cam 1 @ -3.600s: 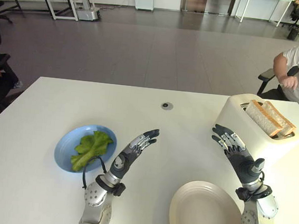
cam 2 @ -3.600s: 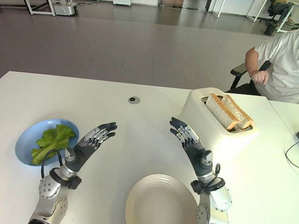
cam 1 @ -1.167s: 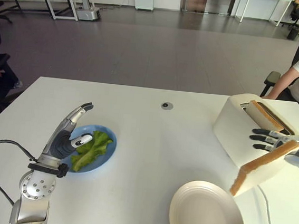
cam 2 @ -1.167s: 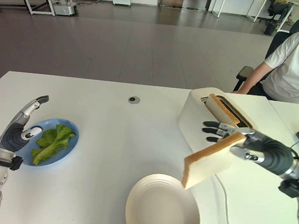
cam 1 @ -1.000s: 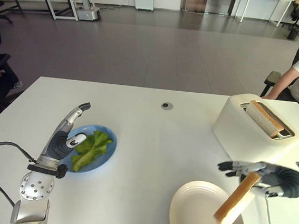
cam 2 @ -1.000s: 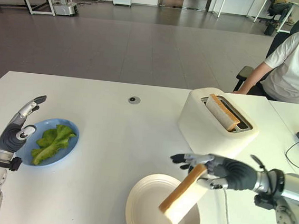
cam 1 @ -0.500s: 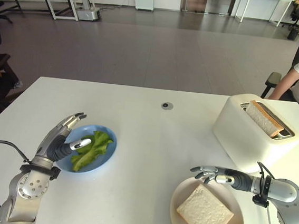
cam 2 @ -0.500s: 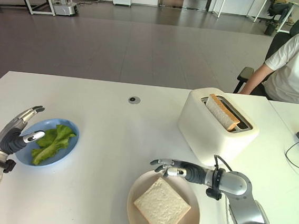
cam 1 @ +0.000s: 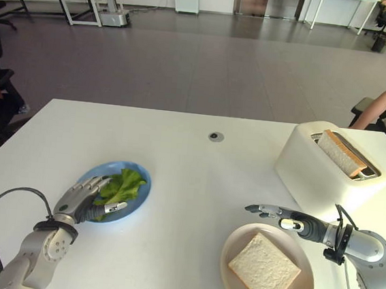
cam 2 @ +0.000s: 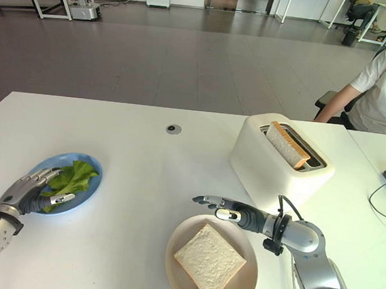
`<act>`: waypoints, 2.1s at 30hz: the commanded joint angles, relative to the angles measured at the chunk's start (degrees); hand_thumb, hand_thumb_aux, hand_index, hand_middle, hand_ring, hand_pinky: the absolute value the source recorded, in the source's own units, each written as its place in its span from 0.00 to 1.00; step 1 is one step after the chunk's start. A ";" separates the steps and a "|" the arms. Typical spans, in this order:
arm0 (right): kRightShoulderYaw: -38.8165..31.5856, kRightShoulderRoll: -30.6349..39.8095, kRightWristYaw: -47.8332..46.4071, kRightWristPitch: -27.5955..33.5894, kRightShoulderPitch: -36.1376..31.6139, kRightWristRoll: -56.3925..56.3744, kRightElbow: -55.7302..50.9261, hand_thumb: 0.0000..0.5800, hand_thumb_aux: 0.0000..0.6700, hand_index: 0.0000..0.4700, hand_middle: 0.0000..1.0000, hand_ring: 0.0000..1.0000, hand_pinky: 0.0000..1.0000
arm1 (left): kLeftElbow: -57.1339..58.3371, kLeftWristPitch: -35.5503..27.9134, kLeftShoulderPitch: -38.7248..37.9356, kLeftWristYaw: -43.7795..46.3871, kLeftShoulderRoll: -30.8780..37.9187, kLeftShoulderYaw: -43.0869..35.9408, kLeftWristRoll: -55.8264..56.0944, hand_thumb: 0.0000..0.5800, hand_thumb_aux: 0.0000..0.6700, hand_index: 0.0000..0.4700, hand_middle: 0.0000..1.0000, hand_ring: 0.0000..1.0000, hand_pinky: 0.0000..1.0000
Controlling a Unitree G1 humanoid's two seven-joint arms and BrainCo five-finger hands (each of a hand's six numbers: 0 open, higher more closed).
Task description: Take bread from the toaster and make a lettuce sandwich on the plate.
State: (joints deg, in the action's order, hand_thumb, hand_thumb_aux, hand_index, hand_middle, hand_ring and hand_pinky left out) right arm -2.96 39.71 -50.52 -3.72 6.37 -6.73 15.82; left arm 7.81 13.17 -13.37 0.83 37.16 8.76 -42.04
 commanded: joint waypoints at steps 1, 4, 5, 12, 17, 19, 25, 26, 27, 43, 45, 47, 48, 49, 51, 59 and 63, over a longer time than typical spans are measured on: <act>0.25 -0.12 0.48 -0.12 0.10 -0.45 0.68 0.00 0.00 0.00 0.00 0.00 0.00 | 1.79 -1.16 0.29 0.14 1.65 -1.67 0.43 0.49 0.29 0.29 0.00 0.00 0.00; 0.36 -0.10 0.69 -0.22 0.23 -0.48 0.91 0.00 0.00 0.00 0.00 0.00 0.00 | 1.56 -1.44 0.03 -0.02 2.17 -1.97 1.20 0.81 0.56 0.56 0.00 0.00 0.00; 0.40 -0.07 0.78 -0.25 0.31 -0.46 0.98 0.00 0.00 0.00 0.00 0.00 0.00 | 1.28 -1.46 -0.06 -0.05 2.31 -2.08 1.52 0.81 0.57 0.57 0.00 0.00 0.00; 0.19 -0.11 1.52 -0.62 -0.14 0.05 0.74 0.00 0.00 0.00 0.00 0.00 0.00 | -2.44 -0.33 -0.57 -0.58 2.12 -1.90 5.06 1.00 1.00 1.00 0.00 0.00 0.00; -0.04 -0.42 2.18 -0.79 -0.44 0.35 0.79 0.00 0.00 0.00 0.00 0.00 0.00 | -3.91 0.25 -1.04 -2.76 2.54 -0.52 6.02 1.00 1.00 1.00 0.00 0.00 0.00; -0.08 -0.76 2.71 -0.88 -0.75 0.51 0.68 0.00 0.00 0.00 0.00 0.00 0.00 | -6.79 0.71 -1.74 -4.32 2.86 1.48 6.28 1.00 1.00 1.00 0.00 0.00 0.00; 1.51 -2.15 5.34 -1.14 -2.02 -0.23 0.35 0.00 0.00 0.00 0.00 0.00 0.00 | -23.29 2.55 -3.56 -3.48 0.35 4.38 10.30 1.00 1.00 1.00 0.00 0.00 0.00; 2.11 -2.25 5.73 -1.18 -2.31 -0.60 0.14 0.00 0.00 0.00 0.00 0.00 0.00 | -26.32 2.47 -3.50 -2.03 -0.48 3.47 11.99 1.00 1.00 1.00 0.00 0.00 0.00; 2.78 -2.32 6.07 -1.26 -2.53 -0.96 -0.12 0.00 0.00 0.00 0.00 0.00 0.00 | -28.95 2.31 -3.17 -0.75 -1.49 1.84 13.17 1.00 1.00 1.00 0.00 0.00 0.00; 7.19 -2.70 7.83 -3.92 -7.77 -2.38 -5.15 0.00 0.00 0.00 0.00 0.00 0.00 | -19.49 5.18 7.84 11.27 -24.09 -45.38 4.32 1.00 1.00 1.00 0.00 0.00 0.00; 6.95 -2.80 7.92 -4.03 -8.02 -2.19 -5.37 0.00 0.00 0.00 0.00 0.00 0.00 | -17.78 5.55 7.70 11.70 -24.29 -47.02 4.38 1.00 1.00 1.00 0.00 0.00 0.00; 6.90 -2.82 7.91 -4.02 -7.72 -2.28 -5.09 0.00 0.00 0.00 0.00 0.00 0.00 | -16.21 5.96 7.46 11.82 -24.43 -48.27 4.91 1.00 1.00 1.00 0.00 0.00 0.00; 6.86 -2.84 7.90 -4.04 -7.56 -2.26 -5.00 0.00 0.00 0.00 0.00 0.00 0.00 | -15.60 6.17 7.27 11.70 -24.51 -48.77 5.00 1.00 1.00 1.00 0.00 0.00 0.00; 6.73 -2.84 7.83 -4.12 -7.55 -2.17 -5.09 0.00 0.00 0.00 0.00 0.00 0.00 | -15.11 6.17 7.08 11.43 -24.59 -49.10 4.79 1.00 1.00 1.00 0.00 0.00 0.00; 6.43 -2.81 7.62 -4.19 -7.47 -2.02 -5.12 0.00 0.00 0.00 0.00 0.00 0.00 | -14.01 5.86 7.03 10.42 -24.37 -48.91 3.76 1.00 0.99 0.99 0.00 0.00 0.00; 5.79 -2.72 6.90 -4.13 -7.08 -2.18 -4.58 0.00 0.00 0.00 0.00 0.00 0.00 | -14.56 5.58 7.15 8.68 -23.92 -47.19 3.16 0.00 0.00 0.00 0.00 0.00 0.00; 5.79 -2.42 6.61 -4.23 -6.95 -2.43 -4.39 0.00 0.00 0.00 0.00 0.00 0.00 | -15.40 5.46 6.85 8.66 -23.47 -46.84 3.10 0.00 0.00 0.00 0.00 0.00 0.00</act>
State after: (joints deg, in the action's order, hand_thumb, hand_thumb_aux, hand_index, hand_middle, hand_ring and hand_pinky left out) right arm 2.86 36.73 -43.29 -7.98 -0.96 -8.96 10.88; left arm -6.82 19.32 -6.08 9.32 13.16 -38.42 -38.30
